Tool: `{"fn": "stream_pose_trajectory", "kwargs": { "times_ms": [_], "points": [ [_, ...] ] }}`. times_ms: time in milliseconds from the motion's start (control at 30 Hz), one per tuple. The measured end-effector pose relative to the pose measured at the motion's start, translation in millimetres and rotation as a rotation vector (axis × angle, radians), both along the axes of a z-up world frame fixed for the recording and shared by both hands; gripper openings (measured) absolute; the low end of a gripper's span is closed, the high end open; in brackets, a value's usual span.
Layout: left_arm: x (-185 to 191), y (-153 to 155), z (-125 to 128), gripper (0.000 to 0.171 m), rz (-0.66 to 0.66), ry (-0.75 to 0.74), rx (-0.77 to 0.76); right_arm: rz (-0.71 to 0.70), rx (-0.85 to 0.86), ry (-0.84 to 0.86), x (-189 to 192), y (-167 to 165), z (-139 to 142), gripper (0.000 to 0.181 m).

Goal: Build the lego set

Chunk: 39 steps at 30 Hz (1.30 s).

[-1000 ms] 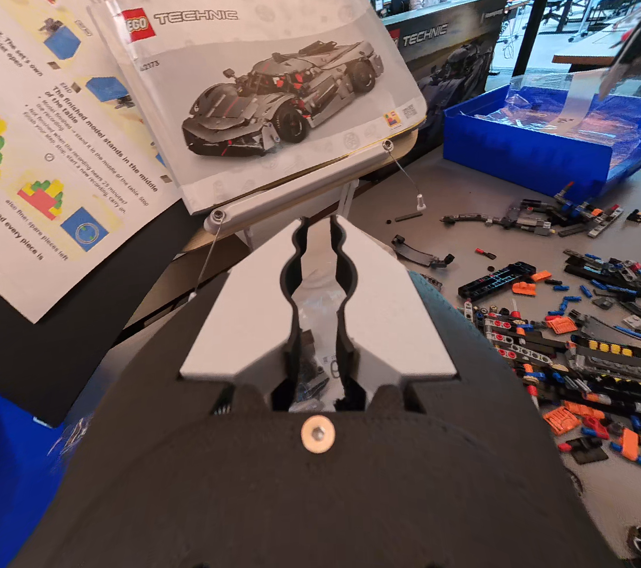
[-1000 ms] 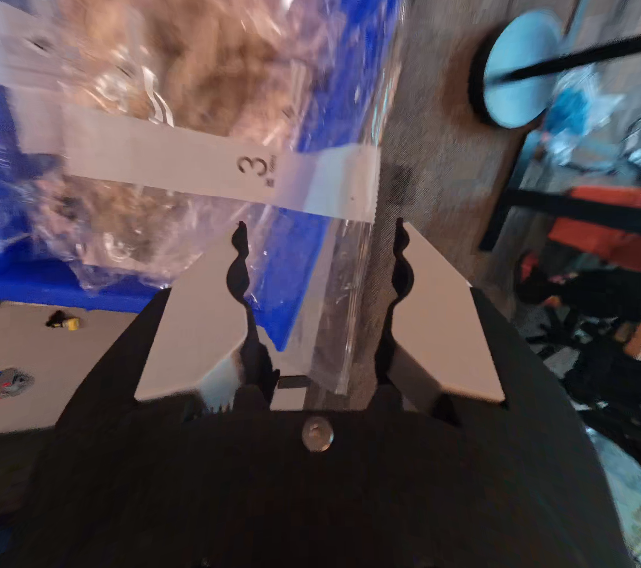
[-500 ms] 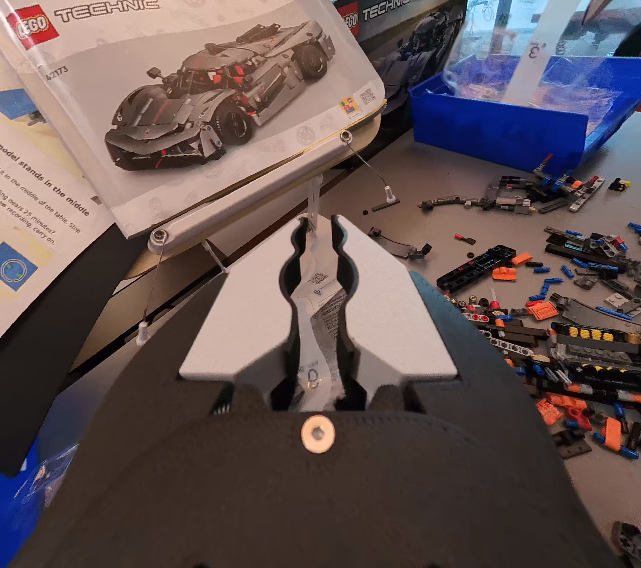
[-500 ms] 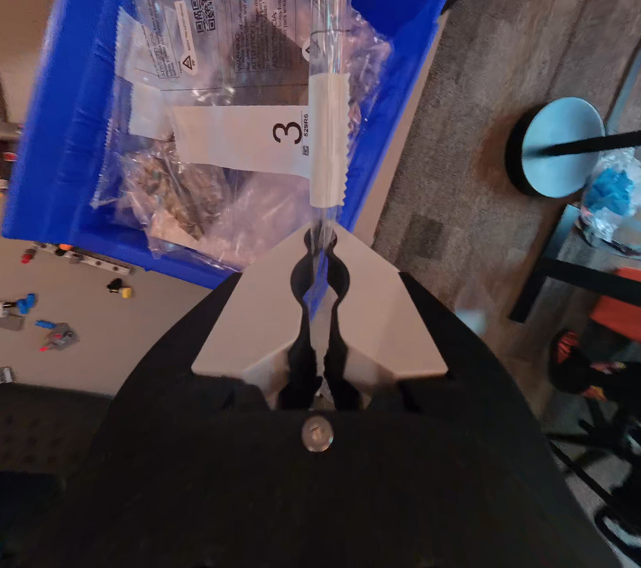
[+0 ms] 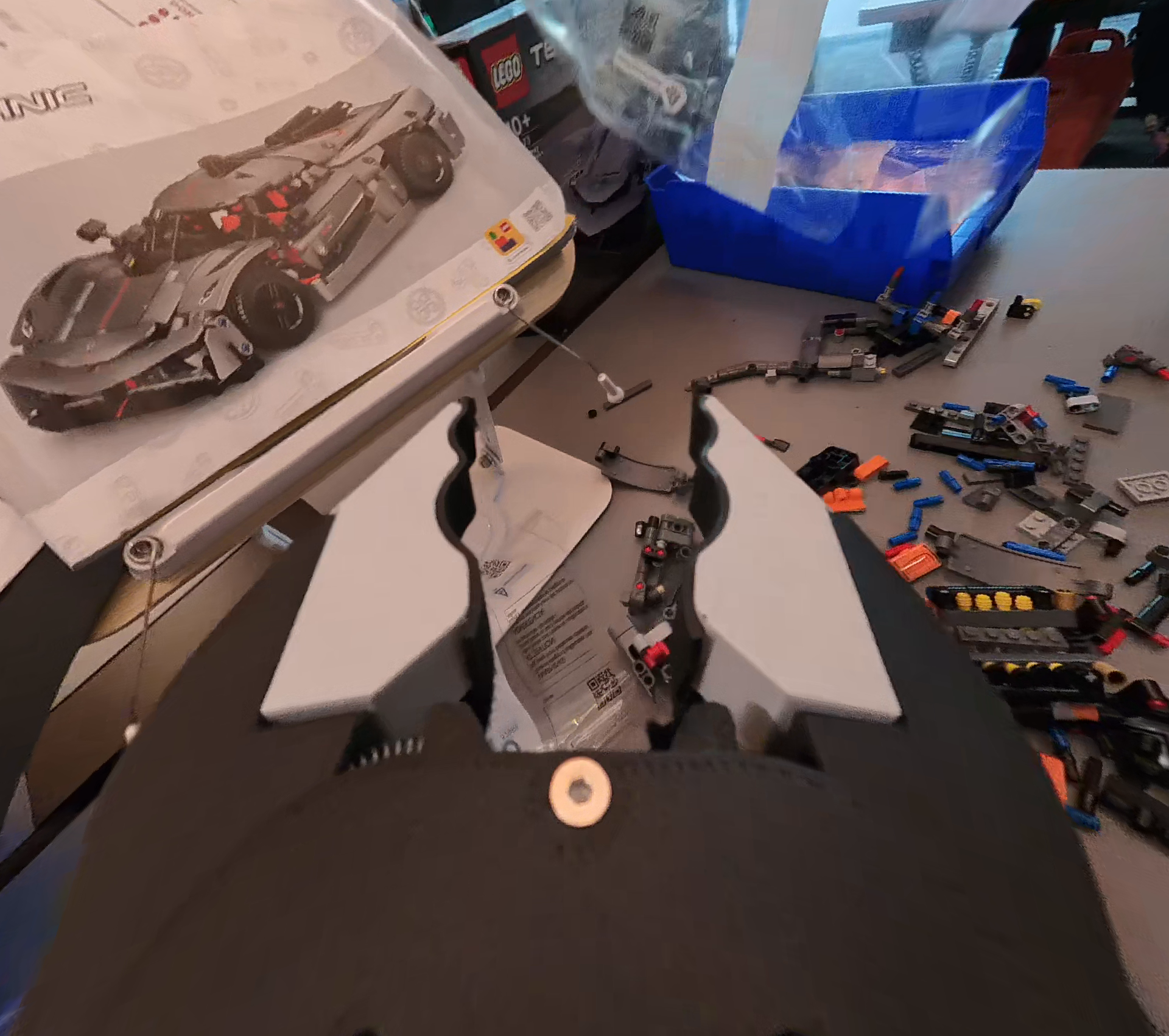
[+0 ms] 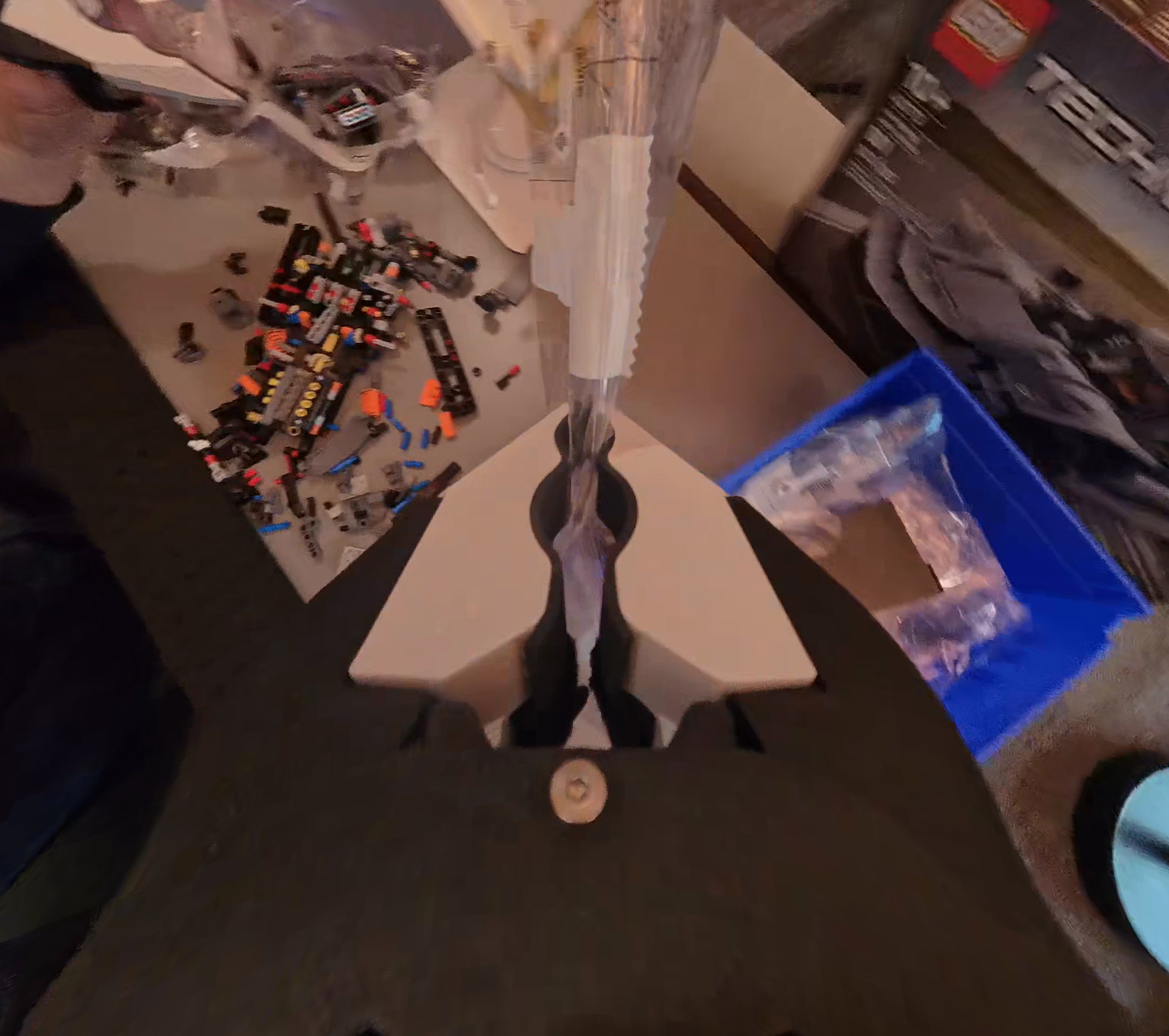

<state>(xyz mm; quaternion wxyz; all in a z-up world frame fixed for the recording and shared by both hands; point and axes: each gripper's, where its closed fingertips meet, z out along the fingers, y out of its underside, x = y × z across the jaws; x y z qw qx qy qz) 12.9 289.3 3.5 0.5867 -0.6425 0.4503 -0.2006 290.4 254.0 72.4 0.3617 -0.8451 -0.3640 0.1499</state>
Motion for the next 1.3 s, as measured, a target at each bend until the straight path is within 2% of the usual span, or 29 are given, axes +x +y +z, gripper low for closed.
{"fn": "stream_pose_trajectory", "kwargs": {
  "times_ms": [67, 167, 300, 400, 500, 533, 667, 767, 867, 933, 967, 1067, 1167, 1200, 1267, 1300],
  "points": [
    [0, -4, 9, 0.07, 0.007, -0.008, 0.025, 0.102, 0.022, -0.001, -41, -7, 3, 0.0],
    [-14, 0, 23, 0.088, 0.044, -0.064, 0.039, 0.232, 0.02, -0.006, -93, -15, -3, 0.0],
    [-19, -17, 42, 0.092, 0.063, -0.016, 0.231, 0.292, -0.012, 0.104, -146, -9, -4, 0.0],
    [-8, -26, 41, 0.091, 0.099, 0.114, 0.423, 0.329, -0.028, 0.21, -178, -1, -2, 0.0],
    [-18, -17, 40, 0.1, 0.21, 0.263, 0.67, 0.374, -0.035, 0.345, -196, 3, 12, 0.0],
    [-25, -11, 42, 0.108, 0.253, 0.297, 0.743, 0.373, -0.031, 0.377, -197, 6, 17, 0.0],
    [-46, 7, 50, 0.125, 0.398, 0.367, 0.878, 0.389, -0.07, 0.499, -199, 13, 23, 0.0],
    [-36, -5, 56, 0.128, 0.403, 0.384, 0.981, 0.394, -0.127, 0.51, -200, 16, 7, 0.0],
    [-21, -11, 50, 0.113, 0.387, 0.462, 1.04, 0.433, -0.185, 0.524, -205, 14, -6, 0.0],
    [-9, -16, 40, 0.077, 0.327, 0.489, 1.066, 0.449, -0.226, 0.507, -207, 13, -15, 0.0],
    [-7, -18, 37, 0.054, 0.322, 0.505, 1.08, 0.457, -0.237, 0.506, -207, 12, -18, 0.0],
    [-4, -25, 36, 0.0, 0.313, 0.51, 1.091, 0.449, -0.254, 0.492, -209, 14, -27, 0.0],
    [-1, -35, 44, 0.0, 0.303, 0.487, 1.09, 0.437, -0.284, 0.487, -209, 18, -36, 0.0],
    [0, -38, 47, 0.013, 0.299, 0.475, 1.099, 0.436, -0.298, 0.479, -208, 19, -40, 0.0],
    [2, -37, 46, 0.055, 0.288, 0.48, 1.081, 0.431, -0.32, 0.486, -206, 22, -46, 0.0],
    [0, -32, 42, 0.068, 0.295, 0.5, 1.063, 0.44, -0.33, 0.501, -206, 21, -46, 0.0]
  ]
}}
